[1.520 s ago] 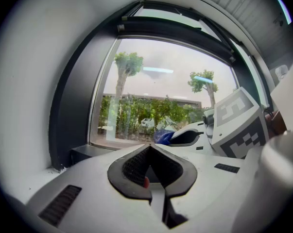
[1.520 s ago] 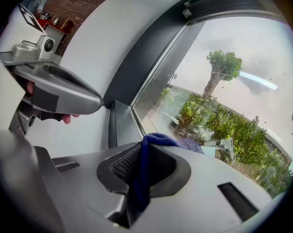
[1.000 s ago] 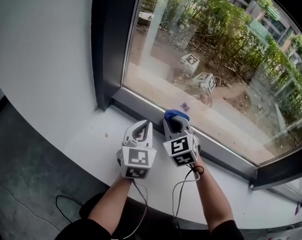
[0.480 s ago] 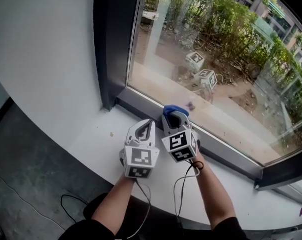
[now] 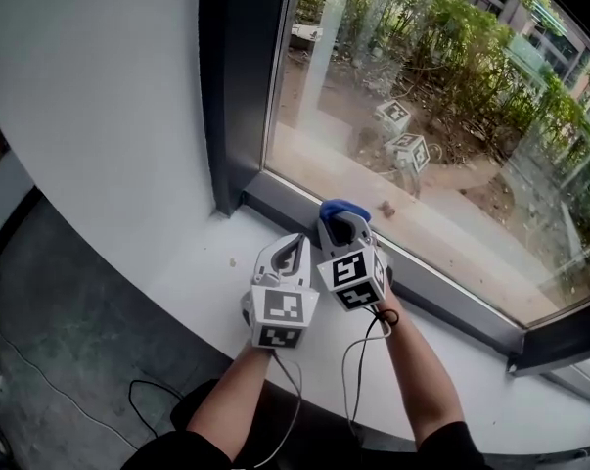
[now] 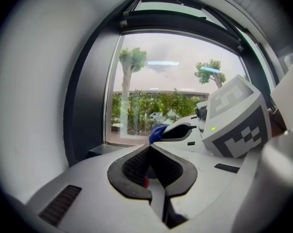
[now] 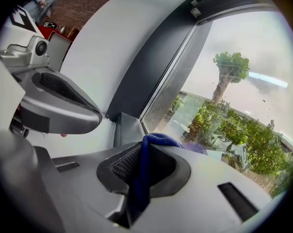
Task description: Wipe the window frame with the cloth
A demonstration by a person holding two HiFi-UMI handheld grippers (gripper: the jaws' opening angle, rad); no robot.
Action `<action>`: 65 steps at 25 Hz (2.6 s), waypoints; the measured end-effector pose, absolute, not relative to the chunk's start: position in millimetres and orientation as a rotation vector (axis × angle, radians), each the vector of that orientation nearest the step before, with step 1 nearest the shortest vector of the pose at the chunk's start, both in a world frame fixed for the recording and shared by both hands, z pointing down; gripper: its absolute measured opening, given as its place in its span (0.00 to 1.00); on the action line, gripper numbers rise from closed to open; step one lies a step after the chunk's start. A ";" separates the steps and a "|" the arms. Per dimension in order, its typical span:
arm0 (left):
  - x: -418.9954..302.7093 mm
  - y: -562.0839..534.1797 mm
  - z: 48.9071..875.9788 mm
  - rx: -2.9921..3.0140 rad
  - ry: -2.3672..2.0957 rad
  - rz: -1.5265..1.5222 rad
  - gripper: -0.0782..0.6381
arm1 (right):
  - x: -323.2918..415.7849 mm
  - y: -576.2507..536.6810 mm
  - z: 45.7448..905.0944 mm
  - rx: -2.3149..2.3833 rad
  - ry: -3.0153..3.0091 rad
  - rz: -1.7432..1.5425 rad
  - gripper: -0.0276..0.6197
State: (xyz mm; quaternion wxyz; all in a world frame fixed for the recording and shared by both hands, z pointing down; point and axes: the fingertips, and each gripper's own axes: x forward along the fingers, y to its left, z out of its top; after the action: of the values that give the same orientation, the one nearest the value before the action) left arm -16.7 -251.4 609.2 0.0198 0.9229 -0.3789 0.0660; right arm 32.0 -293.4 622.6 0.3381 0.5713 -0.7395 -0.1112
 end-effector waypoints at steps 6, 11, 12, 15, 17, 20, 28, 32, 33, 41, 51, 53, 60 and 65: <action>-31.5 -262.9 605.0 2.845 -1.235 0.188 0.12 | 24.5 -300.8 621.5 1.478 -1.938 -0.285 0.08; -38.0 -268.4 606.2 2.792 -1.260 0.158 0.12 | 16.9 -307.4 621.2 1.478 -1.954 -0.274 0.08; -37.2 -267.6 606.9 2.787 -1.259 0.158 0.12 | 15.5 -307.9 621.2 1.478 -1.954 -0.275 0.08; -32.9 -263.8 606.6 2.768 -1.250 0.141 0.12 | 13.5 -308.4 620.2 1.479 -1.955 -0.286 0.08; -30.0 -262.4 602.6 2.766 -1.260 0.126 0.12 | 13.0 -309.6 618.8 1.478 -1.960 -0.297 0.08; -29.4 -263.0 605.3 2.764 -1.305 0.141 0.12 | 13.2 -310.4 618.5 1.476 -1.979 -0.295 0.08; -29.4 -266.6 617.4 2.833 -1.359 0.273 0.12 | 17.5 -310.1 622.9 1.491 -2.072 -0.222 0.08; -40.8 -266.2 633.4 2.790 -1.440 0.378 0.12 | 18.9 -307.5 621.2 1.491 -2.118 -0.190 0.08; -42.9 -265.9 631.6 2.785 -1.457 0.394 0.12 | 17.5 -308.2 619.9 1.494 -2.121 -0.197 0.08; -47.4 -272.6 605.7 2.793 -1.475 0.445 0.12 | 11.6 -317.3 622.3 1.477 -2.202 -0.040 0.08; -42.2 -288.0 608.2 2.884 -1.201 0.378 0.12 | 1.5 -321.8 624.4 1.493 -2.097 -0.120 0.08; -49.8 -293.1 601.3 2.869 -1.163 0.371 0.12 | -7.7 -329.0 623.4 1.477 -2.081 -0.113 0.08; -65.2 -323.9 610.1 2.884 -1.177 0.395 0.12 | -19.5 -348.7 625.2 1.448 -2.071 -0.115 0.08; -63.8 -330.3 606.3 2.890 -1.168 0.365 0.12 | -25.3 -355.8 628.2 1.426 -2.078 -0.088 0.08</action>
State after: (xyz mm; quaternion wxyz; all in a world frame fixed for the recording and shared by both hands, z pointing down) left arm -63.8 -330.3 606.3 0.0017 0.9208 -0.3722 0.1163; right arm -25.3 -355.8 628.2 0.3050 0.5384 -0.7849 -0.0333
